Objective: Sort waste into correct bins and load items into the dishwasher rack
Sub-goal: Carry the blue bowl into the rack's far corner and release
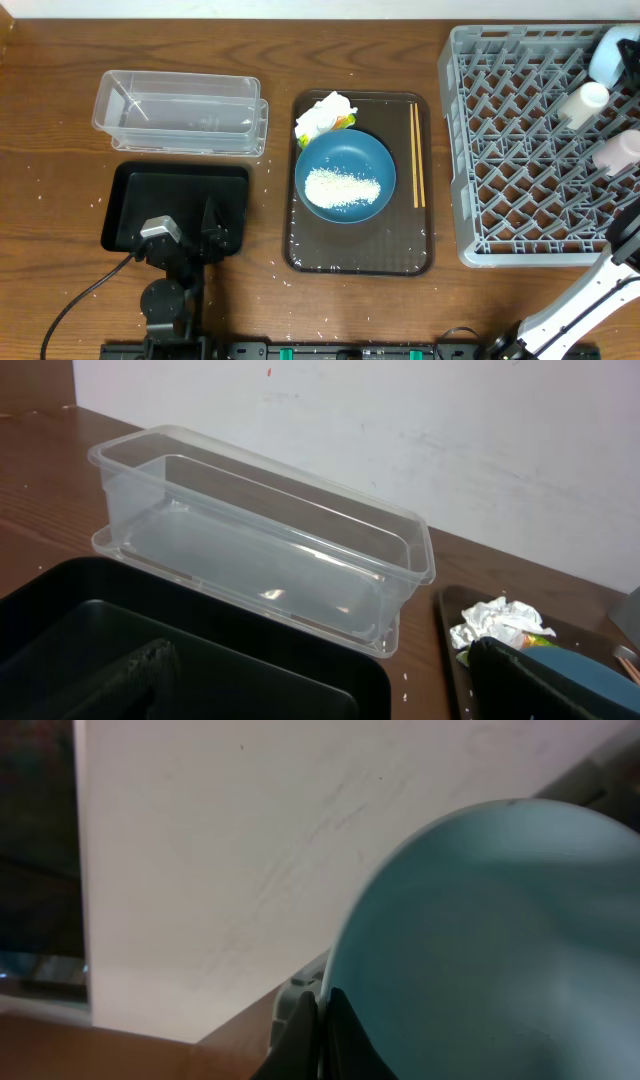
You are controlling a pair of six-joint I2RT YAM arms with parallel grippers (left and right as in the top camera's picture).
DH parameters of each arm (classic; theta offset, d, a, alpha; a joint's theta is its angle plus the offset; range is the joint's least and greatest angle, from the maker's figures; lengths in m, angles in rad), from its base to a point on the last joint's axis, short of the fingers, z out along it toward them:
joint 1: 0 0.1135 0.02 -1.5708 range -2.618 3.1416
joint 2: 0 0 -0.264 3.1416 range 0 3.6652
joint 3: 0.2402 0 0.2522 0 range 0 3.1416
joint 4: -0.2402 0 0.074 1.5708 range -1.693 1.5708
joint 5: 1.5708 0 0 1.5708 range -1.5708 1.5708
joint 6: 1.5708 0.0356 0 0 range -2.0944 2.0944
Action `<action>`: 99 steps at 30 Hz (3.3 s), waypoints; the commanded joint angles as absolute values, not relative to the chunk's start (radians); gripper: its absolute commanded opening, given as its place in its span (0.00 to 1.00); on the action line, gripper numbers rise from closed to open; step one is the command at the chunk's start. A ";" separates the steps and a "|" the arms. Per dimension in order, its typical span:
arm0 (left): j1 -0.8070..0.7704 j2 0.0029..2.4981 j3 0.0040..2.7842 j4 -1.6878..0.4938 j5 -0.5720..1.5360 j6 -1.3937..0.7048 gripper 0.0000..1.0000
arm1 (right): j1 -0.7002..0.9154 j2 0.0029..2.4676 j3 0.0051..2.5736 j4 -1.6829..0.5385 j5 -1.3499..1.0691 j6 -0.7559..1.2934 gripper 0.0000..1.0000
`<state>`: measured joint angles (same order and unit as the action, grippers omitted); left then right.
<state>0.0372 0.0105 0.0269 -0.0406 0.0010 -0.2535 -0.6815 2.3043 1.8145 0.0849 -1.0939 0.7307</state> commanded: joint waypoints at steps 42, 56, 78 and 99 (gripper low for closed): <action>0.033 0.004 0.004 -0.073 -0.010 -0.236 0.95 | -0.585 2.056 1.804 -0.491 0.011 0.339 0.29; 0.033 0.004 0.004 -0.073 -0.010 -0.236 0.95 | -0.570 2.178 1.805 -0.460 0.080 0.204 0.15; 0.033 0.004 0.004 -0.073 -0.010 -0.236 0.95 | -0.543 2.161 1.805 -0.278 0.018 0.270 0.06; 0.033 0.004 0.004 -0.073 -0.010 -0.236 0.95 | -0.571 2.059 1.806 -0.490 0.022 0.254 0.03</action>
